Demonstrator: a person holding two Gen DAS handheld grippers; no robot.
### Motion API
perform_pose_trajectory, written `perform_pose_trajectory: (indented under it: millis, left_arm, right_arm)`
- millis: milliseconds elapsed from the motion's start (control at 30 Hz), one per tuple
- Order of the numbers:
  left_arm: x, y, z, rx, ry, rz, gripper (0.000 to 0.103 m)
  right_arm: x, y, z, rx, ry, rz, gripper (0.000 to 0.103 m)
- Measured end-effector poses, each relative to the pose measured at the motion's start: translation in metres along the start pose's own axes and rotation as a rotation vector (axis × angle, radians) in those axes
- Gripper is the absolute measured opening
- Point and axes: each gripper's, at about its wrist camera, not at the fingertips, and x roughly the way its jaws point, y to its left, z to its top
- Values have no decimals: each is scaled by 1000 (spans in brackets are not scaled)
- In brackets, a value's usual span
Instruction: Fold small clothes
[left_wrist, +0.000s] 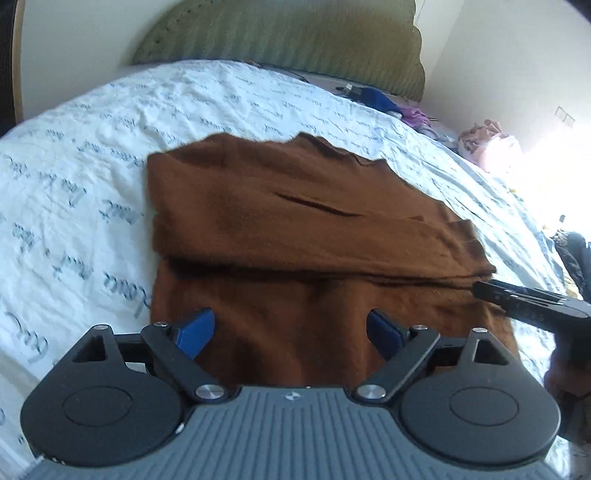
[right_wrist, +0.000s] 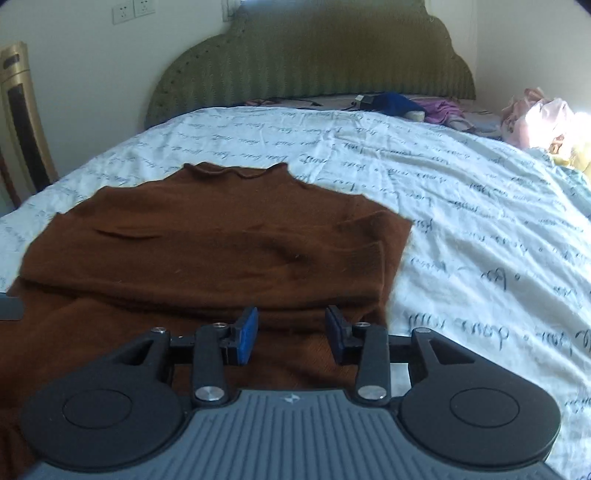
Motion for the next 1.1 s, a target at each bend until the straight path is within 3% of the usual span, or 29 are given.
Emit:
perform_pose_trajectory:
  millis: [67, 100, 133, 167, 200, 267, 367, 533, 600, 700, 733, 767, 800, 833, 1000, 1100]
  left_arm:
    - [11, -4, -15, 38, 84, 15, 88]
    - [8, -7, -24, 101, 50, 39, 89]
    - [7, -9, -29, 148, 53, 77, 89]
    - [2, -9, -32, 158, 52, 94, 89]
    - [-5, -5, -32, 132, 58, 99, 89]
    - [-22, 16, -30, 7, 65, 36, 90]
    - [-40, 45, -35, -144, 72, -27, 90]
    - [-32, 78, -44, -418, 106, -279, 90]
    - [-20, 81, -43, -484, 130, -373, 91]
    - [-4, 80, -45, -577, 169, -468, 89]
    - [-1, 79, -46, -581, 182, -484, 69]
    - [5, 78, -48, -597, 225, -485, 23]
    - [10, 79, -51, -616, 269, -496, 5]
    - [12, 81, -54, -627, 272, -502, 9]
    - [-16, 93, -45, -522, 220, -394, 9]
    - [-41, 94, -33, -395, 185, -324, 9]
  right_arm:
    - [-3, 9, -16, -77, 56, 63, 38]
    - [1, 12, -25, -128, 106, 29, 38]
    - [-3, 8, -33, -155, 73, 3, 47]
    - [-6, -1, -36, -140, 73, -30, 65]
    - [-12, -14, -37, -85, 82, -37, 68]
    - [-29, -36, -39, 27, 91, 11, 69]
    - [-52, -54, -52, 74, 82, 8, 69]
    - [-66, -82, -73, 252, 61, 109, 69]
    - [-63, -79, -74, 299, 53, 160, 63]
    - [-54, -59, -76, 294, 74, 239, 35]
    - [-51, -51, -77, 275, 77, 230, 17]
    - [-49, -45, -76, 261, 83, 229, 5]
    - [-49, -44, -75, 260, 81, 232, 5]
    - [-51, -43, -73, 257, 75, 224, 5]
    - [-82, -59, -54, 231, 15, 186, 4]
    - [-91, -62, -47, 163, 8, 128, 4]
